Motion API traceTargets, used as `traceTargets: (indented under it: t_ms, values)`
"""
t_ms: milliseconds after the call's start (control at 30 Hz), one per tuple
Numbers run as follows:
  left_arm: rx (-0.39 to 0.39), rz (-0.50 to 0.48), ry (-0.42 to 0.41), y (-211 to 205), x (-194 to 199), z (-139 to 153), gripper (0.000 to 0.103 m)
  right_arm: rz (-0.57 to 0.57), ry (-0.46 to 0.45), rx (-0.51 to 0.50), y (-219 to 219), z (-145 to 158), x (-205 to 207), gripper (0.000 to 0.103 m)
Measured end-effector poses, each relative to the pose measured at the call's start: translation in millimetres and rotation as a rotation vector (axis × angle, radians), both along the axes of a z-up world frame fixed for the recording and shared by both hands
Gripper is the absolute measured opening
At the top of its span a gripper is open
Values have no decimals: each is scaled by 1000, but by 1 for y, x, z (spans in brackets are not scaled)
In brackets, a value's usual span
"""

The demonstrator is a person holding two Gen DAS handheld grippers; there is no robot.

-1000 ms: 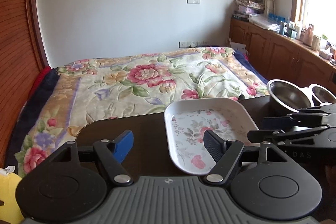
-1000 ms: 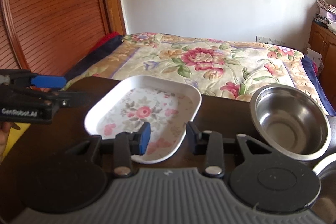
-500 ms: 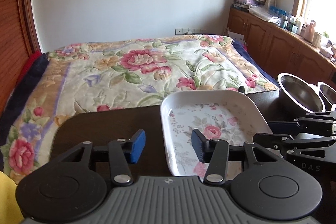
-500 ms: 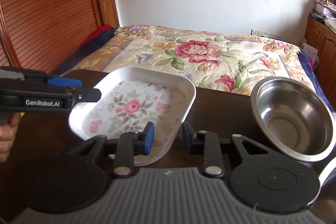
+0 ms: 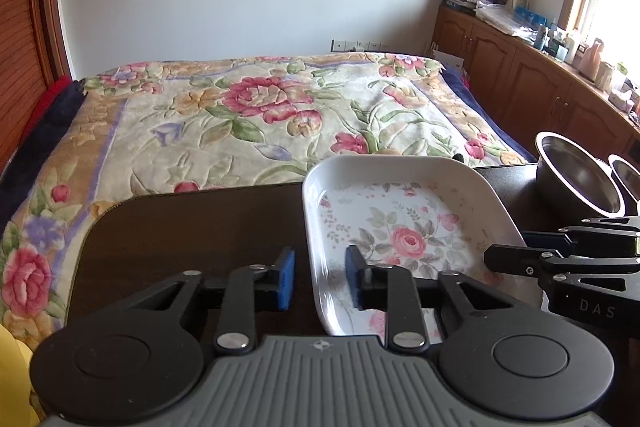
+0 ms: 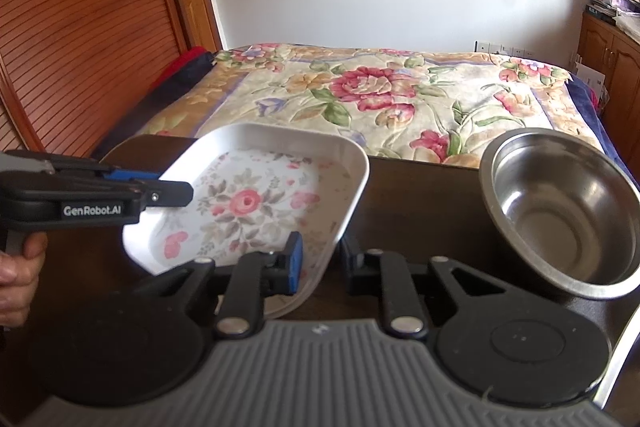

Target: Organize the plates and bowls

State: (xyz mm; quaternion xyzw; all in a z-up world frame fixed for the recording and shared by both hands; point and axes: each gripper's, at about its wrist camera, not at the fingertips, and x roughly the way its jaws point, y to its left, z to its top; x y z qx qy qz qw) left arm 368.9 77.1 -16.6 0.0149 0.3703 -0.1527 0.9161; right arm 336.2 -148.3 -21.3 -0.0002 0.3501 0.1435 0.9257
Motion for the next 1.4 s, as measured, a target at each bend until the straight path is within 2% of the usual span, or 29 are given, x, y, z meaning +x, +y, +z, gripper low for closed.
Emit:
traceTargets:
  t_ms: [133, 233, 700, 1400]
  values:
    - [-21, -3, 2, 2, 0, -1, 18, 5, -1, 3, 0, -1, 0, 21]
    - [-15, 11, 1, 2, -2, -1, 18, 5, 7, 13, -2, -1, 0, 15]
    - [-14, 29, -2, 8, -26, 6, 16, 33, 21, 74, -12, 3, -4, 14]
    - [13, 21, -96, -1, -93, 49, 16, 68, -54, 113, -35, 29, -49, 13]
